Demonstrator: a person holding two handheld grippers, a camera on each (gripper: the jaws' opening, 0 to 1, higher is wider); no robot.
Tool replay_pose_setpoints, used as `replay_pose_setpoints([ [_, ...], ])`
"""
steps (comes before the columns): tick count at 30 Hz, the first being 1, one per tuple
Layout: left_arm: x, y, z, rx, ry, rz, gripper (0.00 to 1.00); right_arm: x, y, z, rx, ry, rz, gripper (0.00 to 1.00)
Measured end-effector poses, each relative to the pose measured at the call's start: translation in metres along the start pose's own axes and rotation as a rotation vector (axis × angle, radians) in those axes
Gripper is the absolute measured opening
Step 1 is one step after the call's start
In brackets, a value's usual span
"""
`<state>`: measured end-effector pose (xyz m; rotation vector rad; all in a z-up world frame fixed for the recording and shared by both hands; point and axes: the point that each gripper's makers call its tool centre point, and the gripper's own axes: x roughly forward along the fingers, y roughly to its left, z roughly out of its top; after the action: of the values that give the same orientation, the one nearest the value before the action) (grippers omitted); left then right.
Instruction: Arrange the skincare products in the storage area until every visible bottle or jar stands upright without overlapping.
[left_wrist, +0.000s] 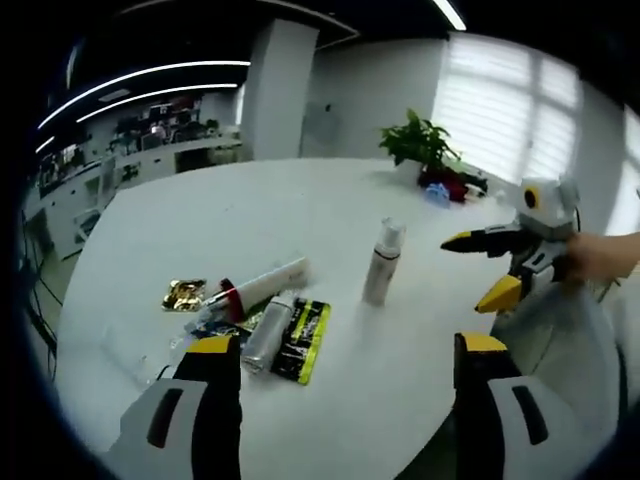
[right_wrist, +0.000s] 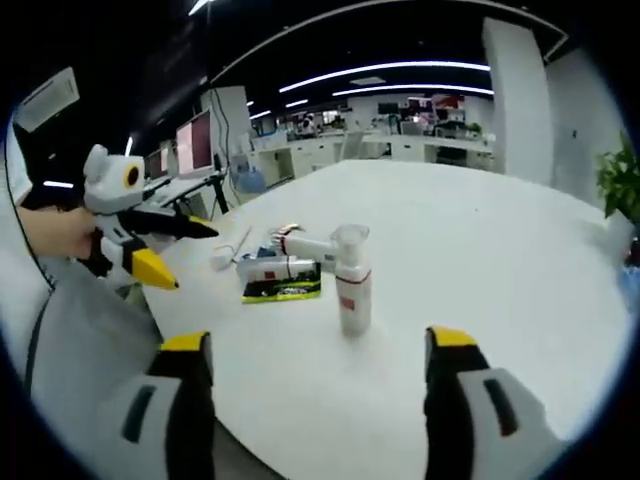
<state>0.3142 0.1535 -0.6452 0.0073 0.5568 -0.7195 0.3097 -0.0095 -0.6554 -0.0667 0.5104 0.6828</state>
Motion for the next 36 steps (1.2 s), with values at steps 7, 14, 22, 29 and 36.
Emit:
replay_pose_setpoints([
  [7,-0.019,0.002,-0.008,-0.018,0.012,0.027,0.89,-0.013,0.0,-0.001,0.041,-0.016,0.002,0.94],
  [14,-0.038,0.012,-0.009,-0.043,0.001,0.064,0.91,-0.023,0.003,0.008,0.079,-0.05,0.016,0.99],
  [22,-0.047,0.018,-0.008,-0.046,-0.016,0.091,0.94,-0.027,0.001,0.012,0.084,-0.058,0.015,0.99],
  [29,-0.047,0.018,-0.007,-0.045,-0.021,0.09,0.94,-0.029,-0.002,0.014,0.073,-0.049,0.013,0.99],
  [36,-0.048,0.02,-0.01,-0.057,-0.014,0.094,0.95,-0.024,-0.004,0.018,0.058,-0.037,0.027,0.99],
])
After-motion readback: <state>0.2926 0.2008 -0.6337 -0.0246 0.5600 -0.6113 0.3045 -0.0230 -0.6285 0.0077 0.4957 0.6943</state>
